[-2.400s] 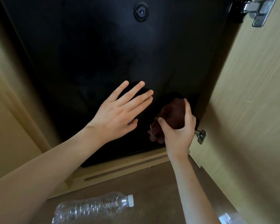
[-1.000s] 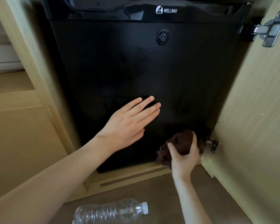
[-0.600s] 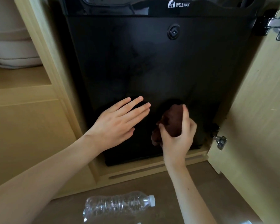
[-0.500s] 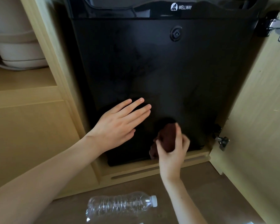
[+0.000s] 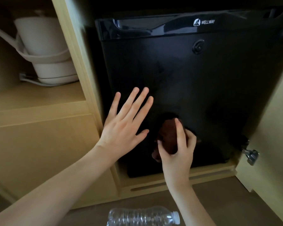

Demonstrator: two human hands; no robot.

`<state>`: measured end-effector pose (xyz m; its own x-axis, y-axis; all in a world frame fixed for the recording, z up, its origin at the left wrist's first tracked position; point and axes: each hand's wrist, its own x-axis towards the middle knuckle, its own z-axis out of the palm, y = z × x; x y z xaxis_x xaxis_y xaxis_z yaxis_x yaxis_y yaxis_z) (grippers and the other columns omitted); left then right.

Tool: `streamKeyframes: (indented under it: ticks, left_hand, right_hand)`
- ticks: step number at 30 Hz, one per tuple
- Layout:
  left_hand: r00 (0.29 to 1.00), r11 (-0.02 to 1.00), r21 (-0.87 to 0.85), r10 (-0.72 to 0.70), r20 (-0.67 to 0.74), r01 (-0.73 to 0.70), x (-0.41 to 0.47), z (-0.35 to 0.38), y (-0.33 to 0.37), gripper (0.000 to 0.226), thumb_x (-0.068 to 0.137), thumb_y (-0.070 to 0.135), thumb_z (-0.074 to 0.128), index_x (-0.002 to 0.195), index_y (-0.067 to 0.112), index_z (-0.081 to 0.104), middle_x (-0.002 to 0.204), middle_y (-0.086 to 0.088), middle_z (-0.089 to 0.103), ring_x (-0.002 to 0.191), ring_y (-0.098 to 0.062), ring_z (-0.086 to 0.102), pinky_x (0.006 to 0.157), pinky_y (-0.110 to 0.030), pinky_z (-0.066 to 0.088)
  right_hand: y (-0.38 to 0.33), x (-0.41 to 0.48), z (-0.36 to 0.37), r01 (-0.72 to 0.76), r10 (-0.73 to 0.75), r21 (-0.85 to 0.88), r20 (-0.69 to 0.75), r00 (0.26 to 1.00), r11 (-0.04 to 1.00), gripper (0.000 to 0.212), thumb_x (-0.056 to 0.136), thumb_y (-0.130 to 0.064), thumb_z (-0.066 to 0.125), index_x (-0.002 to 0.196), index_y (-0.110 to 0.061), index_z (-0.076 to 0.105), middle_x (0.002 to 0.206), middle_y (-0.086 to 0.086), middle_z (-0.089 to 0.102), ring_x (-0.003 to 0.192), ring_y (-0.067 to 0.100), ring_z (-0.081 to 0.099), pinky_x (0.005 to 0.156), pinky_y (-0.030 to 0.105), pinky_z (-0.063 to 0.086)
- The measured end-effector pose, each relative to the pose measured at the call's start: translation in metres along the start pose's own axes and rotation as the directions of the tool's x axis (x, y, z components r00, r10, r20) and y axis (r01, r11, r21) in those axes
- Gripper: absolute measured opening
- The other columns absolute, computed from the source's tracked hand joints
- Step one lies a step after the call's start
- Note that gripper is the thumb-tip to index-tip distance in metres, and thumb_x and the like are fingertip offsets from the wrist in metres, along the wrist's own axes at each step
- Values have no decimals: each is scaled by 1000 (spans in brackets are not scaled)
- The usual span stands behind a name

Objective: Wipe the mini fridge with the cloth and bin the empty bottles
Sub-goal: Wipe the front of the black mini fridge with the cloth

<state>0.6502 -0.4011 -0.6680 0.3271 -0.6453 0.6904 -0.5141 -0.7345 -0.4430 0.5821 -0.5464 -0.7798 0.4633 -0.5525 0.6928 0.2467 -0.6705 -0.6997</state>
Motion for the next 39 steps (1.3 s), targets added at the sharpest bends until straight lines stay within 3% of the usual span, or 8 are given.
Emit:
streamKeyframes:
  ticks: [5,10,13,19,22,26,33,39]
  left_hand:
    - [1000,998,-57,-15,2,15,-1,0,-3,97,81,48,68,157,19,16,166,-3,8,153,-20,2,122,-47,-4]
    - [1000,998,-61,-14,-5,14,-1,0,-2,96,80,47,69,156,18,19,166,-3,11,153,-20,3,123,-46,-4]
    - [1000,998,-66,-11,-8,10,-1,0,-2,96,80,46,69,156,18,20,166,-4,11,153,-21,3,122,-47,-4]
    - [1000,998,-58,-4,-5,3,-2,-2,-2,94,81,46,69,156,17,20,165,-4,10,153,-22,3,123,-49,-1]
    - [1000,999,-54,0,-6,-1,-1,-3,-4,94,81,45,69,156,18,20,165,-4,11,153,-21,2,123,-48,-2]
    - [1000,999,-48,18,-12,-19,-1,1,-4,94,81,46,67,157,18,19,166,-4,9,153,-22,2,122,-48,-3]
    - [1000,999,-37,15,-20,-16,0,3,-4,94,81,46,66,157,17,18,166,-4,8,153,-22,2,122,-48,-3]
    - [999,999,-30,28,-28,-29,0,4,-4,96,81,47,68,157,16,18,166,-5,8,153,-23,2,122,-50,-3]
  right_hand:
    - [35,-57,2,-115,115,6,38,993,993,86,68,0,89,139,-30,51,124,5,47,114,20,53,92,53,56]
    - [5,-24,-2,-63,66,99,-27,997,993,83,77,-20,84,145,-44,43,126,-18,36,116,4,49,97,10,46]
    - [-9,-12,12,2,-3,76,17,1000,997,75,84,-26,78,147,-42,41,133,-18,35,122,13,49,98,27,52]
    - [33,-90,21,-32,47,-79,198,979,996,85,73,0,86,141,-32,48,124,12,51,116,35,54,93,56,53]
    - [34,-95,19,-67,71,-31,139,988,997,80,74,-3,86,140,-31,53,125,10,50,116,34,55,92,52,56]
    - [1,-79,34,-162,162,172,19,987,972,82,79,-19,82,144,-47,41,128,-14,40,119,13,54,95,23,55]
    - [18,-100,45,-184,174,74,131,976,980,82,75,-3,85,139,-36,44,127,5,44,120,29,53,94,48,56]
    - [5,-102,44,-169,149,102,181,972,980,78,79,-12,83,139,-40,43,129,-4,42,124,20,51,100,34,53]
